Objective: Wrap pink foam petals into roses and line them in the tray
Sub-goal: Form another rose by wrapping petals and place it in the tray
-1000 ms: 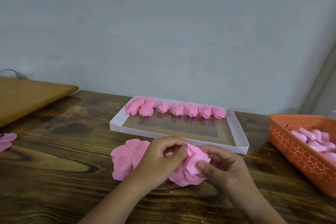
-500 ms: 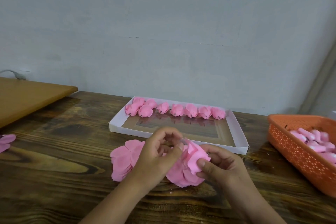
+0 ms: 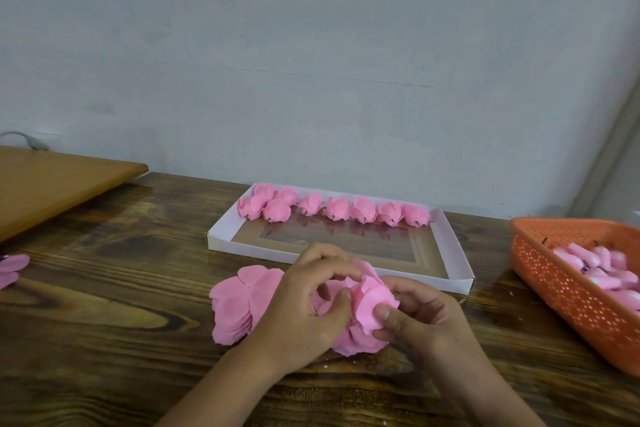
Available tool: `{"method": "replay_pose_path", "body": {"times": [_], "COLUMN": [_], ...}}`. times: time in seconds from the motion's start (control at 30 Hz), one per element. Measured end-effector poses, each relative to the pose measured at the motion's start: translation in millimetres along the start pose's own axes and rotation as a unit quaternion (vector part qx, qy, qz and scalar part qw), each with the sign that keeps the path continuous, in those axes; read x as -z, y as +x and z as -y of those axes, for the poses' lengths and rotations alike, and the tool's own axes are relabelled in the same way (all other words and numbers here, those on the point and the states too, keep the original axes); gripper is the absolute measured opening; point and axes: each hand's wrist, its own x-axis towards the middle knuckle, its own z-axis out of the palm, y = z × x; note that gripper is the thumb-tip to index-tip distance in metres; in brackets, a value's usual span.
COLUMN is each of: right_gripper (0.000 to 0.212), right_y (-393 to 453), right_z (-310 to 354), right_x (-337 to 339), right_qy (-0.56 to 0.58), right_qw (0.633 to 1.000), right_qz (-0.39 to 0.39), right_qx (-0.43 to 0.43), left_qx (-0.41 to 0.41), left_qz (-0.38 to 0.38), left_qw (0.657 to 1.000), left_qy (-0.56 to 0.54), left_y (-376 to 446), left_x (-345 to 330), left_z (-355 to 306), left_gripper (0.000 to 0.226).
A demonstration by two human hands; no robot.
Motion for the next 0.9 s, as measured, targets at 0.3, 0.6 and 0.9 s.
{"method": "replay_pose_path", "body": {"times": [0.3,0.6,0.9], "right_gripper": [0.033,0.035,0.026], "right_y": [-0.1,0.5,1.4], "right_z": [-1.2,-2.9,-8.2], "right_x": [0.4,1.4,-2.3], "right_qy": [-0.027,-0.01,-0.08], "right_qw": [0.999,1.0,0.994], "right_qz": [0.017,0.02,-0.002], "right_qx": [0.013,0.02,0.075], "left_qx": [-0.015,-0.017,0.013], "left_qz": [0.04,0.057,0.044], "left_qw": [0.999,0.998,0.999], "left_qy": [-0.034,-0.03,0.001], "left_y": [-1.4,-3.4,-4.8], "left_x": [2.1,1.1,-2.6], "left_z": [-3.4,2.8,0.2], "left_gripper": [0.04,0.024,0.06]}}
